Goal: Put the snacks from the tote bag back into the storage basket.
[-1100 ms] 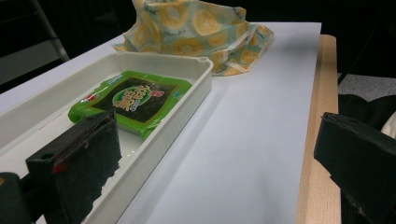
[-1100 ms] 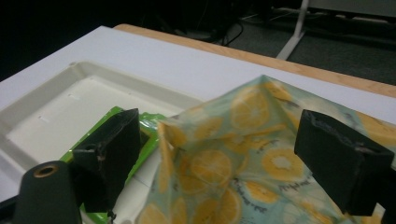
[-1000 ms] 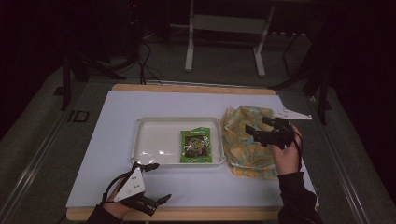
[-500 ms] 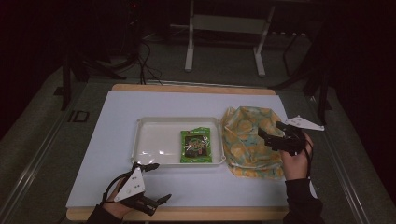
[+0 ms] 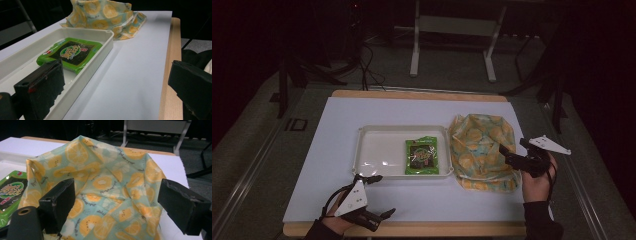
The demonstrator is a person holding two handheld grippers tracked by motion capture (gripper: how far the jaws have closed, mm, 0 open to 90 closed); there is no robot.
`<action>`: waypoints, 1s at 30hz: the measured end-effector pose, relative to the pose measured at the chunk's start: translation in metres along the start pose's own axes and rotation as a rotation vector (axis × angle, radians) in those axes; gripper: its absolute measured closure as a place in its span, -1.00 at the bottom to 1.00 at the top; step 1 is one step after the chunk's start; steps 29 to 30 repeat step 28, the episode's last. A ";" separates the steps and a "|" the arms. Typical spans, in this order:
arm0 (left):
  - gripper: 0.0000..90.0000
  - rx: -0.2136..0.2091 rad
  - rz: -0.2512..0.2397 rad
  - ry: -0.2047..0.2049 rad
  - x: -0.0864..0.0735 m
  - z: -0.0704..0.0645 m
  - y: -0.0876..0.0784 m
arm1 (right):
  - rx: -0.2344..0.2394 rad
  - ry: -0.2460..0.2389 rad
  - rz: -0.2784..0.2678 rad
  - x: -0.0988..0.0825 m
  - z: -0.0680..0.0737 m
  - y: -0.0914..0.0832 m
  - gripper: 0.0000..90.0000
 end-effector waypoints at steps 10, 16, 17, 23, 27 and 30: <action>-0.97 -0.007 0.005 0.002 0.000 -0.001 0.000 | -0.012 0.011 -0.026 -0.014 -0.001 -0.006 -0.69; -0.97 -0.008 0.003 0.002 0.000 -0.001 0.000 | -0.016 0.010 -0.009 -0.022 -0.002 -0.007 -0.69; -0.97 -0.008 0.002 0.002 0.000 -0.001 0.000 | -0.020 0.006 -0.019 -0.023 -0.002 -0.008 -0.69; -0.98 -0.011 0.005 0.007 0.000 -0.001 0.000 | -0.031 -0.012 -0.044 -0.024 -0.002 -0.013 -0.69; -0.98 -0.013 0.006 0.009 0.000 -0.002 0.000 | -0.032 -0.017 -0.050 -0.024 -0.002 -0.013 -0.69; -0.97 -0.013 0.006 0.010 0.000 -0.002 0.000 | -0.030 -0.015 -0.054 -0.024 -0.002 -0.013 -0.69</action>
Point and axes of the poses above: each handheld gripper's, and its own axes: y roughly forward along the jaws, x roughly out of its top, z roughly to its left, the point moved 5 cm from there along y, roughly forward along the jaws, and after that the axes turned 10 degrees about -y, right-handed, at the moved point
